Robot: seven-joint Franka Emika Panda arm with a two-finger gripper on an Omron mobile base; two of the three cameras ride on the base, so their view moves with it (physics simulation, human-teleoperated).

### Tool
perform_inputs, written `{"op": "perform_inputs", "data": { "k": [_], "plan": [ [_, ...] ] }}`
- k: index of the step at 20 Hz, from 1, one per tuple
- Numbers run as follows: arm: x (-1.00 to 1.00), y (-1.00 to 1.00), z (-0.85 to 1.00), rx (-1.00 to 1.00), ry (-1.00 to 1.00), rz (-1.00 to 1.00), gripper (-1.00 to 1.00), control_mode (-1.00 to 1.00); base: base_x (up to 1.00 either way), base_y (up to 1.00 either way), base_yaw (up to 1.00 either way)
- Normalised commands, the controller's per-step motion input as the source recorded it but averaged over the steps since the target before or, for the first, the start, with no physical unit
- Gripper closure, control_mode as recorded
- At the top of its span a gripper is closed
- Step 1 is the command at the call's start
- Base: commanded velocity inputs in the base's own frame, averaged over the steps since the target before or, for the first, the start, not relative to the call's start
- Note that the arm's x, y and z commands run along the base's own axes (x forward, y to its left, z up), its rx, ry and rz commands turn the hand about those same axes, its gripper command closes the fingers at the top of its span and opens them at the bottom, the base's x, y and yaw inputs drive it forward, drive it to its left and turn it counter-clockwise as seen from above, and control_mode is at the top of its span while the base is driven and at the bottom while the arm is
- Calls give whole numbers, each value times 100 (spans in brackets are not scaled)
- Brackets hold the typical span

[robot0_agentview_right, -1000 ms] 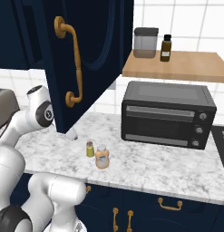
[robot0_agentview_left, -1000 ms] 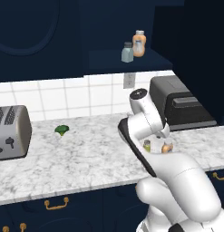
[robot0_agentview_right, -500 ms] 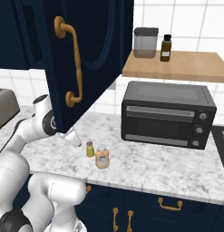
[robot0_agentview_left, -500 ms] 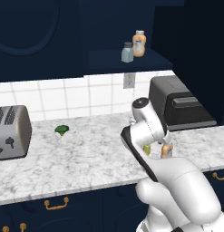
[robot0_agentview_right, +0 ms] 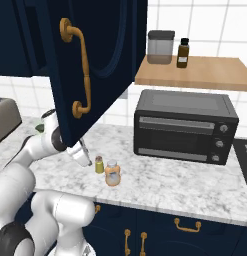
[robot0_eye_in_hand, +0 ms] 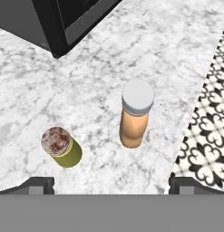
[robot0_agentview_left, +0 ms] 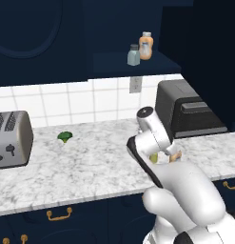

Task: Put the shaker and condiment bottle from the counter next to their counterparts in the cabinet.

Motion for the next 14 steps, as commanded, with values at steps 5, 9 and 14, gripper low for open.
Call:
{"op": "perform_inputs", "data": {
  "k": [5, 9, 14],
  "plan": [
    [13, 0, 0, -2, 7, -19, -100, -100, 0, 0, 0],
    [1, 0, 0, -10, 8, -15, -100, -100, 0, 0, 0],
    [0, -1, 0, -9, 10, -13, -100, -100, 0, 0, 0]
  ]
}}
